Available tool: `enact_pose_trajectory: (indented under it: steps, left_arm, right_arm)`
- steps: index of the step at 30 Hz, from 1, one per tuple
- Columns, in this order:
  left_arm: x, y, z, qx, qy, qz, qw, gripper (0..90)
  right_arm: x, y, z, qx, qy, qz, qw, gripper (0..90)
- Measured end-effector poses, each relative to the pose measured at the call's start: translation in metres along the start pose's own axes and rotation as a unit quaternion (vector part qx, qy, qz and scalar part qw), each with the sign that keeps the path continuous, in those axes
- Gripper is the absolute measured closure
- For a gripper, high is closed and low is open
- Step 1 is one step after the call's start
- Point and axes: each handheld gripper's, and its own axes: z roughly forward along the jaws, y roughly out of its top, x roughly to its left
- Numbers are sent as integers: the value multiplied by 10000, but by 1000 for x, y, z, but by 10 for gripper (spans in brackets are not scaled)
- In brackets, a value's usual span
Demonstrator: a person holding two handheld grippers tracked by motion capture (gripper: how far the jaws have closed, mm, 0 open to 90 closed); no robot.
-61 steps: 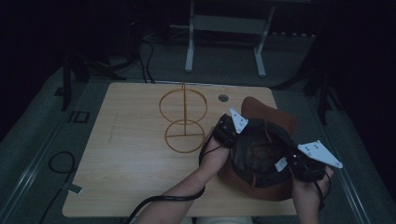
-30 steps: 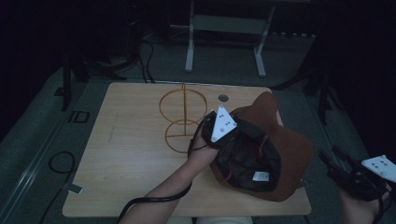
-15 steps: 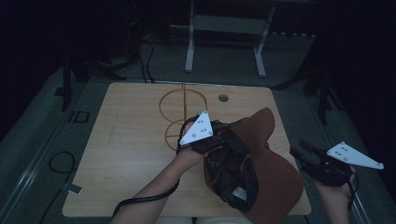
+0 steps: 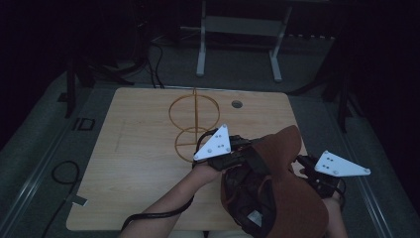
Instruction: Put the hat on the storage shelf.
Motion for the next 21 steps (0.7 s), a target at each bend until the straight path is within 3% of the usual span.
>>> enact_pose_trajectory:
  steps: [6,10,14,21]
  left_arm:
    - [-6,0,7,38,-58,24,10000,866]
    - [-6,0,8,30,-171,-89,9998,866]
    - [-5,0,9,53,-187,-54,9998,864]
    - [-5,4,7,74,-225,42,9997,862]
  right_arm:
    - [5,7,10,-114,-7,-28,9999,477]
    - [8,11,12,-179,28,-114,9998,594]
    - [11,14,15,-147,217,-236,9994,814]
    - [10,11,13,-342,325,-165,9988,883]
